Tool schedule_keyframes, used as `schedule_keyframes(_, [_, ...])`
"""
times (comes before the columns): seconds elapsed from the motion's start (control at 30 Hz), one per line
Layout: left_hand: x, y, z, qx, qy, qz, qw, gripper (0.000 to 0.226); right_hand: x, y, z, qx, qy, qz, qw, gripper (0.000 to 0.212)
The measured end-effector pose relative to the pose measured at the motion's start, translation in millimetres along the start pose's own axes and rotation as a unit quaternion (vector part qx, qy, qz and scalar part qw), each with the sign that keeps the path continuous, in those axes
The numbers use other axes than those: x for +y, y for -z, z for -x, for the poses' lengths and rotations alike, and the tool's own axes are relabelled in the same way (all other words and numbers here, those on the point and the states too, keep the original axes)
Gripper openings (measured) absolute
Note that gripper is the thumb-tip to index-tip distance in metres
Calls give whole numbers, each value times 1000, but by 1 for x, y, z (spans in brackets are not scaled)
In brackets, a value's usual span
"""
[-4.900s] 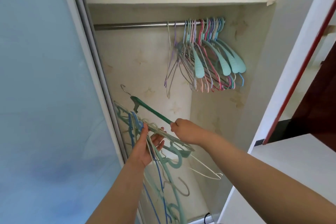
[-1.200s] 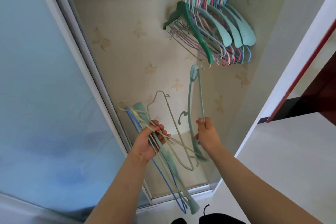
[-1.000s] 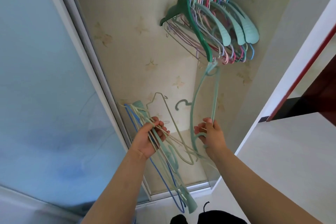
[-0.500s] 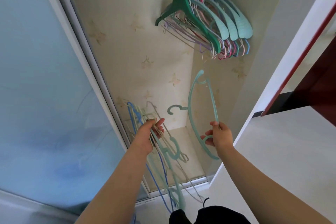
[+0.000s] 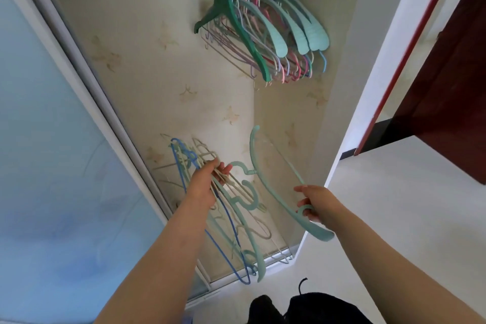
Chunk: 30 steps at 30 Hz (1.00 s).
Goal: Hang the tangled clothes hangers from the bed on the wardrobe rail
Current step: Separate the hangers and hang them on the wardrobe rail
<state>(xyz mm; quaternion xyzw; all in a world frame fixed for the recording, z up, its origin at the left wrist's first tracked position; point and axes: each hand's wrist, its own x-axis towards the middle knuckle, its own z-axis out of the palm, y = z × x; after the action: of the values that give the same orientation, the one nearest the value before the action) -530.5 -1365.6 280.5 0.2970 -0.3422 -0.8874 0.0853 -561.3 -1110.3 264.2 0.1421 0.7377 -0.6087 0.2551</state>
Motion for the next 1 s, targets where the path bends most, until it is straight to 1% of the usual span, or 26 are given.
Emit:
schedule_keyframes(0.07, [-3,-1,1,-7,-3,-58,998,18,-1,5,-2,-31,-54,61,996,21])
schedule_keyframes(0.13, [-7,0,1,-15,-11,-135,991,13,1,10,0,-42,-76,77,993,20])
schedule_keyframes(0.23, [-10,4,1,-17,-42,-195,980,7,5,13,0,-30,-77,42,996,18])
schedule_keyframes(0.33, [-8,-1,2,-16,-47,-202,978,5,13,9,-3,-13,-34,11,999,28])
schedule_keyframes(0.4, [-2,-5,1,-8,-36,-195,980,5,16,6,-3,-5,8,7,1000,29])
schedule_keyframes(0.47, [4,-5,-1,9,-17,-177,984,6,16,4,0,1,46,11,999,27])
schedule_keyframes(0.57, [11,-2,-2,35,11,-146,989,8,14,0,6,18,108,33,993,26])
schedule_keyframes(0.7, [16,1,-1,42,28,-41,998,18,16,-7,9,61,172,62,981,23])
schedule_keyframes(0.77, [20,3,-1,36,40,4,999,18,20,-8,8,75,200,59,975,22])
schedule_keyframes(0.83, [23,6,-3,39,50,40,997,15,24,-9,9,90,220,47,970,22])
schedule_keyframes(0.9, [24,8,-4,43,51,55,996,14,26,-10,11,99,231,28,967,23])
schedule_keyframes(1.0, [24,11,-6,46,49,63,996,19,27,-8,10,85,221,6,972,23])
